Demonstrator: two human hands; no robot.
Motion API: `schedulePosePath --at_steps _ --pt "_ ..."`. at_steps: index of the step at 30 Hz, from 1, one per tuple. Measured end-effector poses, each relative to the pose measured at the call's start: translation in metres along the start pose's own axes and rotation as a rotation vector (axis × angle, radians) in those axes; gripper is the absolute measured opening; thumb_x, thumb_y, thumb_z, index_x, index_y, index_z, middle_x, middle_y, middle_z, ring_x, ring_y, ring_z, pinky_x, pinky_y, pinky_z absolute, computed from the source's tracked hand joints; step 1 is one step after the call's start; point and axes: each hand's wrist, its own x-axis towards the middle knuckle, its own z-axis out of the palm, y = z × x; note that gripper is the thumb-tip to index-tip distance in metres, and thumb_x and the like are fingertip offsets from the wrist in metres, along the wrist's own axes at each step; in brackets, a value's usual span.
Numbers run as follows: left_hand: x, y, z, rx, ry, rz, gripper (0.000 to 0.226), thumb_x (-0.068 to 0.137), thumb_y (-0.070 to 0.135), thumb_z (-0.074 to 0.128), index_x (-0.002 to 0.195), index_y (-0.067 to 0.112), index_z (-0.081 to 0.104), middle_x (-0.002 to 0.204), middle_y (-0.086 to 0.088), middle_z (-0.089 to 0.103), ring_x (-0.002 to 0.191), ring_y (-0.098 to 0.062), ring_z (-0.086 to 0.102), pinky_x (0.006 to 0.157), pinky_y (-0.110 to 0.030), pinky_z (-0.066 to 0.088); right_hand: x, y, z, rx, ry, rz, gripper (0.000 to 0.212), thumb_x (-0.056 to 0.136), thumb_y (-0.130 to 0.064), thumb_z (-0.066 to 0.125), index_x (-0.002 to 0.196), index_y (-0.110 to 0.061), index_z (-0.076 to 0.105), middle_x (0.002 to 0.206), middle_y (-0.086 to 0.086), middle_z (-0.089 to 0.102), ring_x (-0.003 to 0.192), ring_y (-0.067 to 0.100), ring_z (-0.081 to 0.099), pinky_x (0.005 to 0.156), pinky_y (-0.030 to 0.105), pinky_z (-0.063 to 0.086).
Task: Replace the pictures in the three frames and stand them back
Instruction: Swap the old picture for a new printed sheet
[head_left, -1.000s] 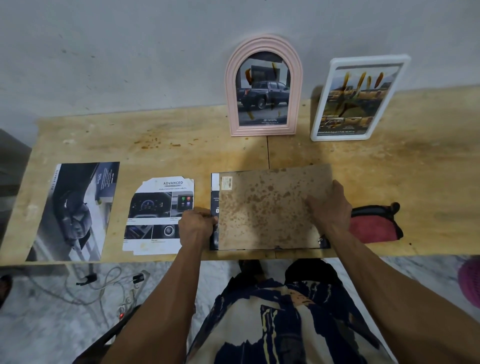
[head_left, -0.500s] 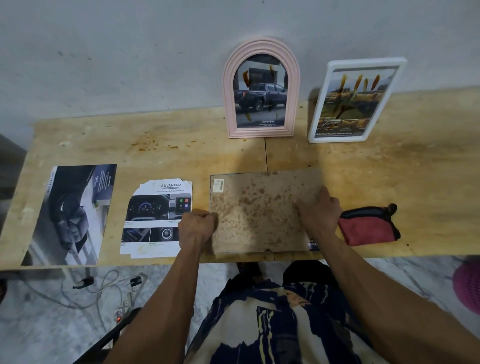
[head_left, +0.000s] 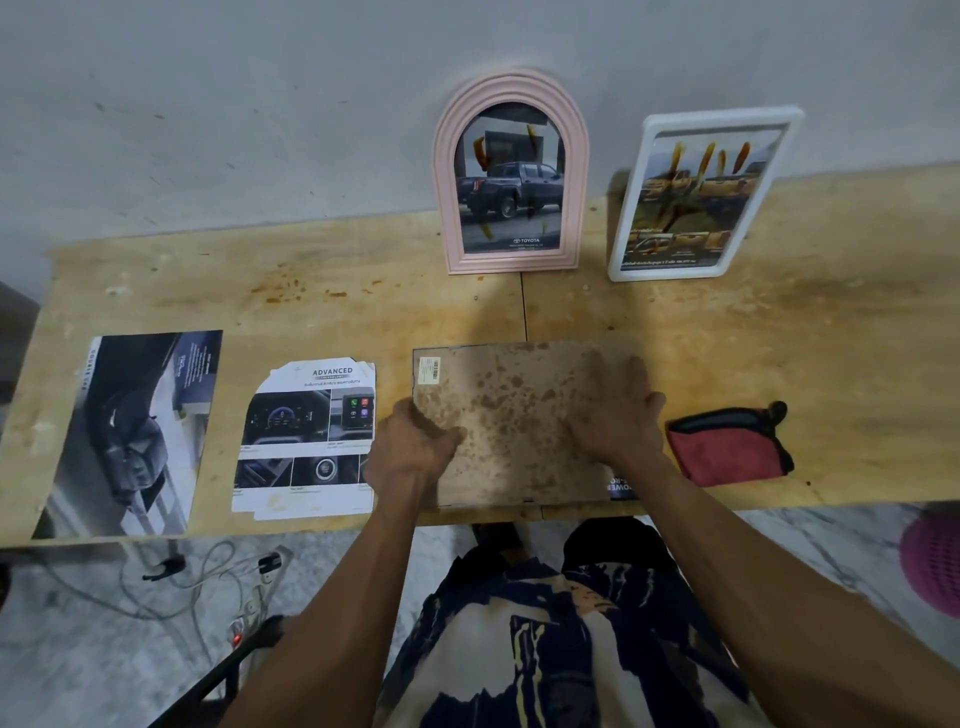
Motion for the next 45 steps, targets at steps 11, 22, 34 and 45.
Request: schedulePosePath --at_steps 11,22,34,45 --pt "-0.004 0.014 0.007 0.102 -0.016 -0.024 0.110 0.056 0.076 0.078 0.141 0.021 0.035 0.136 -0.013 0.049 0.123 -0.038 0.052 0.091 -0.052 0.046 0.012 -0.001 -0.002 -0.163 -0.126 -0.094 0.109 0.061 -0.088 0.056 0.148 -0.038 0.013 0.158 0.005 -0.007 0.137 0.049 0.013 0.105 0.059 0.025" --pt "-0.004 0.014 0.012 0.154 0.015 0.017 0.111 0.062 0.077 0.074 0.142 0.014 0.030 0.136 -0.018 0.047 0.125 -0.042 0.049 0.090 -0.053 0.046 0.012 0.003 0.011 -0.288 -0.068 -0.111 0.110 0.061 -0.092 0.049 0.147 -0.040 0.004 0.156 0.003 -0.007 0.133 0.048 0.021 0.088 0.054 0.043" --pt "-0.023 0.010 0.025 0.279 -0.106 0.129 0.151 0.033 0.069 0.089 0.148 0.030 0.000 0.135 -0.011 0.025 0.126 -0.037 0.028 0.085 -0.053 0.048 -0.029 0.045 0.005 -0.240 -0.093 -0.292 0.108 0.068 -0.054 0.082 0.151 -0.044 0.013 0.161 -0.004 -0.009 0.139 0.038 0.007 0.108 0.049 0.040" --pt "-0.021 0.009 0.029 0.300 -0.112 0.103 0.155 0.038 0.071 0.089 0.153 0.033 -0.009 0.145 -0.012 0.017 0.133 -0.039 0.021 0.090 -0.058 0.046 -0.027 0.045 0.006 -0.338 -0.136 -0.262 0.114 0.070 -0.077 0.062 0.155 -0.037 -0.001 0.164 0.001 -0.009 0.146 0.040 -0.001 0.119 0.047 0.019"
